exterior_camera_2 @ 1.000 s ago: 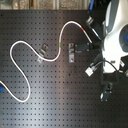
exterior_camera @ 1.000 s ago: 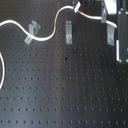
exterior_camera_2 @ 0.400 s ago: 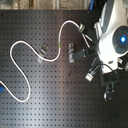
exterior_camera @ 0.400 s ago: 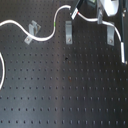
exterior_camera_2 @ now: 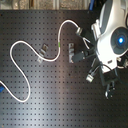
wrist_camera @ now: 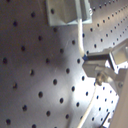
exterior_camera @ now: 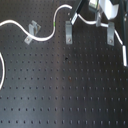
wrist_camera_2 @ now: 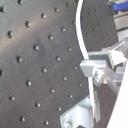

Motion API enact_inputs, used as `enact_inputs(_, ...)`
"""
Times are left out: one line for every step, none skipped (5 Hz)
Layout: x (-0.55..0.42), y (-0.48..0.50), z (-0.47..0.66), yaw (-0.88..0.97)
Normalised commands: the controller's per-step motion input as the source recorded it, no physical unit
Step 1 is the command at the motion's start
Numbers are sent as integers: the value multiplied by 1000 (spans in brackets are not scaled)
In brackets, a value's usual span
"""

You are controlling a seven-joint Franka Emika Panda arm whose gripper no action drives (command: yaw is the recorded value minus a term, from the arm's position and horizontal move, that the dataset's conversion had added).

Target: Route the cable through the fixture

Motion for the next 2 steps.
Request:
enact_inputs(-245, -78, 125, 0)
enact_inputs(-200, -70, 5, 11)
